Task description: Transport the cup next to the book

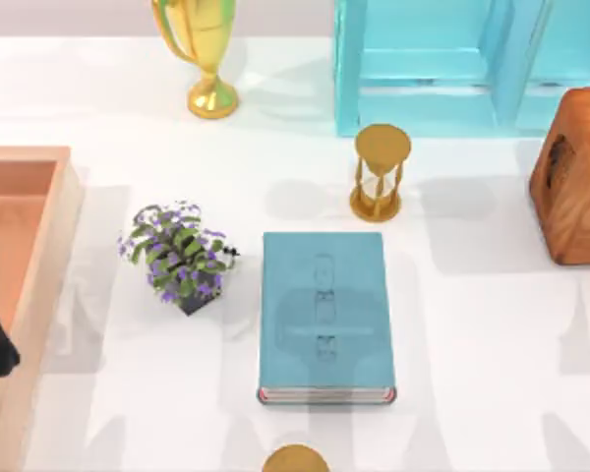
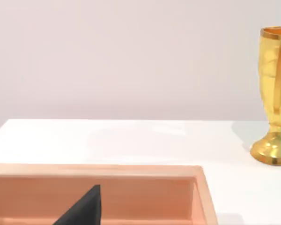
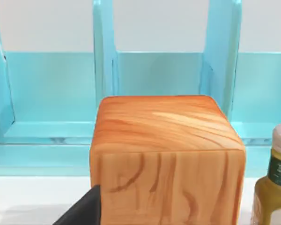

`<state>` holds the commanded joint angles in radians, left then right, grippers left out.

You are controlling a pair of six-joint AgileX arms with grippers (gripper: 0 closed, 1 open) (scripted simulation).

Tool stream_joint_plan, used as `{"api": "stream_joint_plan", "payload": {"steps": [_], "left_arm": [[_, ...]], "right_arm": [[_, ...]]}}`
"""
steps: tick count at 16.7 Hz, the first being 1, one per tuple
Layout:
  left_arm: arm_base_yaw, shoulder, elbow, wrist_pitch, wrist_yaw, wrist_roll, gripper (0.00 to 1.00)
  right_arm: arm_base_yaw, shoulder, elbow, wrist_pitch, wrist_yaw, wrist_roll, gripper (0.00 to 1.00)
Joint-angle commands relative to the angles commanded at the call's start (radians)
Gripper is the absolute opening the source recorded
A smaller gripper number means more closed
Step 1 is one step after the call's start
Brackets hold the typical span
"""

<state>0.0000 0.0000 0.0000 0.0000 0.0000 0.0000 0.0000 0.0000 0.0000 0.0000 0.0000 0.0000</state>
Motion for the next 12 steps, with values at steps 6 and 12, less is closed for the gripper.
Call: {"api": "stream_joint_plan", "payload": {"steps": [6,12], "left_arm": [[0.000,0.000,0.000,0.000,0.000,0.000,1.00],[0.000,0.000,0.000,0.000,0.000,0.000,1.00]], "right_arm": [[-0.005,0.079,0.064,-0.086,0.001,-0.102,1.00],[-0.021,0.372,0.300,-0.428,0.002,-0.521,1.00]]}}
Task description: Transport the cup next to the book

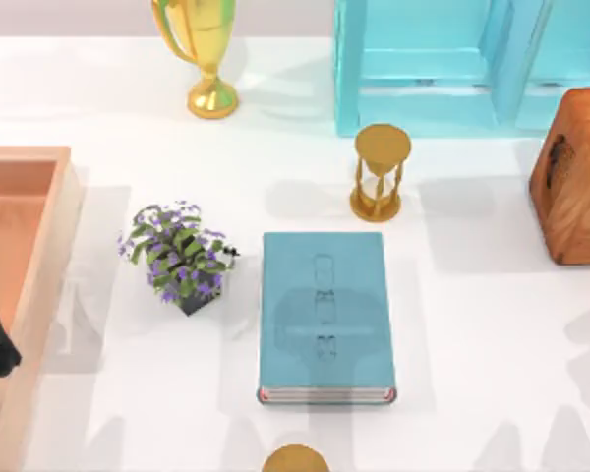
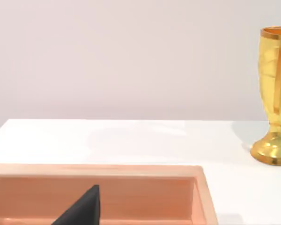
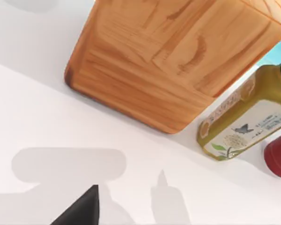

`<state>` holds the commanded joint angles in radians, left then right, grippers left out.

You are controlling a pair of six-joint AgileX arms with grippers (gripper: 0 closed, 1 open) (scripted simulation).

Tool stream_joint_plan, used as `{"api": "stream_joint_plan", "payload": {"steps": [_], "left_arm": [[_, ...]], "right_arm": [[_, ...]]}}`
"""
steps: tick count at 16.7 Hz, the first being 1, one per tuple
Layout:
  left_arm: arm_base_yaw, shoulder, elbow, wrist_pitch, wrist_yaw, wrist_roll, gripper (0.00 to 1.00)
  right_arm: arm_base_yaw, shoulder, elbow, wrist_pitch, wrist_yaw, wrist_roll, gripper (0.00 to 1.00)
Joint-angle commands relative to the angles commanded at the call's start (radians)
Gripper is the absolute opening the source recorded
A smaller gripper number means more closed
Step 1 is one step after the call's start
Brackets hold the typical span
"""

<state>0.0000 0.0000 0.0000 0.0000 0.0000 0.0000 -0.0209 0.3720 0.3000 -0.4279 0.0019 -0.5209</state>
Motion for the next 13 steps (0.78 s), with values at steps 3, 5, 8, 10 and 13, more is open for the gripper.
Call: {"api": "stream_joint_plan", "payload": {"steps": [3,5,8,10,13], "left_arm": [[0.000,0.000,0.000,0.000,0.000,0.000,1.00],[0.000,0.000,0.000,0.000,0.000,0.000,1.00],[0.000,0.000,0.000,0.000,0.000,0.000,1.00],[0.000,0.000,0.000,0.000,0.000,0.000,1.00],[0.000,0.000,0.000,0.000,0.000,0.000,1.00]], "right_arm": [[-0.010,0.179,0.144,-0.206,0.000,-0.246,1.00],[-0.016,0.298,0.240,-0.343,-0.001,-0.412,1.00],[-0.025,0.467,0.378,-0.538,-0.002,-0.648,1.00],[-0.031,0.569,0.460,-0.655,-0.002,-0.788,1.00],[-0.038,0.692,0.561,-0.797,-0.002,-0.960,1.00]]}}
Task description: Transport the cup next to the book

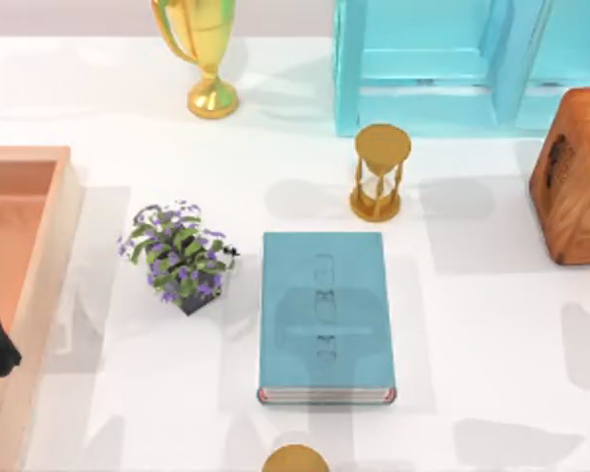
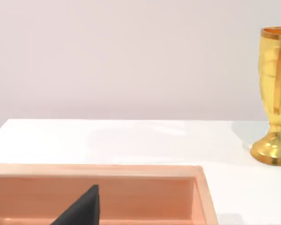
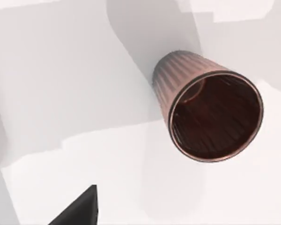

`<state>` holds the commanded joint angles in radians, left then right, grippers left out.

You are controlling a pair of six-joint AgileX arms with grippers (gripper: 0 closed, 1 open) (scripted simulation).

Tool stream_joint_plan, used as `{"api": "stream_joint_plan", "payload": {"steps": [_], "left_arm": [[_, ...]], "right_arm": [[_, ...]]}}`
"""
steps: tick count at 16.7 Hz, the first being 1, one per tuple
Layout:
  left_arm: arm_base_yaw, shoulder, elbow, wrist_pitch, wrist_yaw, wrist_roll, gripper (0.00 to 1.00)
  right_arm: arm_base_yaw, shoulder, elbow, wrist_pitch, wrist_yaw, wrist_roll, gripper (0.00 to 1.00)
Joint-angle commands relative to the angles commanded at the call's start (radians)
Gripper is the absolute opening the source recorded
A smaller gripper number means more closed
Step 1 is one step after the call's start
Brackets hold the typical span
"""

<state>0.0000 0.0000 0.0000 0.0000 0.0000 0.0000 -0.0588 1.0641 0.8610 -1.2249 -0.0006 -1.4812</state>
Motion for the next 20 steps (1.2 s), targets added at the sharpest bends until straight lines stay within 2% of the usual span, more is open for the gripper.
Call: {"api": "stream_joint_plan", "payload": {"steps": [4,11,14,20], "left_arm": [[0.000,0.000,0.000,0.000,0.000,0.000,1.00],[0.000,0.000,0.000,0.000,0.000,0.000,1.00],[0.000,0.000,0.000,0.000,0.000,0.000,1.00],[0.000,0.000,0.000,0.000,0.000,0.000,1.00]], "right_arm": [[-0.006,0.095,0.079,-0.110,0.000,-0.134,1.00],[-0.003,0.105,0.083,-0.119,0.000,-0.150,1.00],[-0.002,0.120,0.023,-0.050,0.000,-0.146,1.00],[0.001,0.182,-0.201,0.248,0.000,-0.142,1.00]]}}
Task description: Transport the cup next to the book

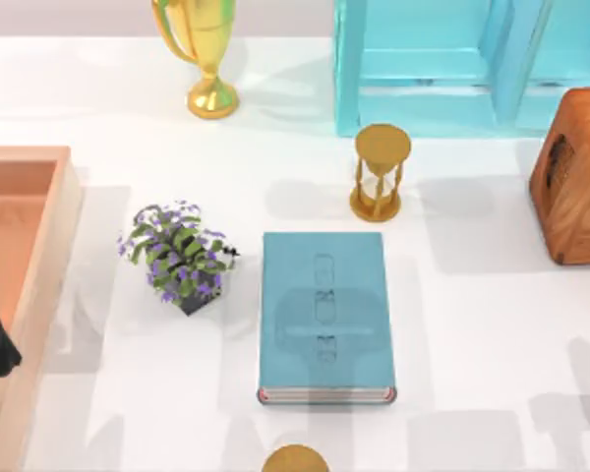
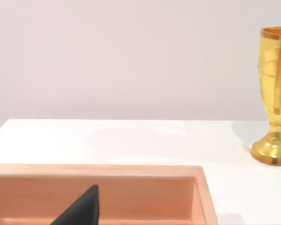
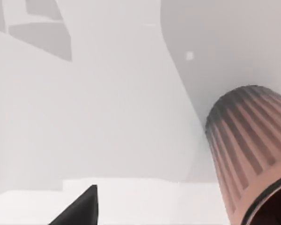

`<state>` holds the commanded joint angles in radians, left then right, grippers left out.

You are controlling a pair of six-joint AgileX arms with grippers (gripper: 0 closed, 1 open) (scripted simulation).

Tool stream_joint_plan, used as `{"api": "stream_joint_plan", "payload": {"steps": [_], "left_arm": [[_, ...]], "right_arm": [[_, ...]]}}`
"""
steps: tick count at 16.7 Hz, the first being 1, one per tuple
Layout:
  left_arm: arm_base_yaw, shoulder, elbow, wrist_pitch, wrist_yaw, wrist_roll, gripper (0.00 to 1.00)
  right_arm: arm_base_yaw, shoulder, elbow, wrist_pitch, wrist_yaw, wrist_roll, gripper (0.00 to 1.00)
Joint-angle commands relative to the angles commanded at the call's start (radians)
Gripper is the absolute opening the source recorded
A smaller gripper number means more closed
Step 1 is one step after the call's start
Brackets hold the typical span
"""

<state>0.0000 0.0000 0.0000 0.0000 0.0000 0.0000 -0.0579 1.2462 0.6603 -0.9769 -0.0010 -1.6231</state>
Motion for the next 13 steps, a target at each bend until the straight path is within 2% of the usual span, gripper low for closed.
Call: {"api": "stream_joint_plan", "payload": {"steps": [7,13], "left_arm": [[0.000,0.000,0.000,0.000,0.000,0.000,1.00],[0.000,0.000,0.000,0.000,0.000,0.000,1.00]], "right_arm": [[0.001,0.016,-0.060,0.067,0.000,0.000,1.00],[0.001,0.016,-0.060,0.067,0.000,0.000,0.55]]}}
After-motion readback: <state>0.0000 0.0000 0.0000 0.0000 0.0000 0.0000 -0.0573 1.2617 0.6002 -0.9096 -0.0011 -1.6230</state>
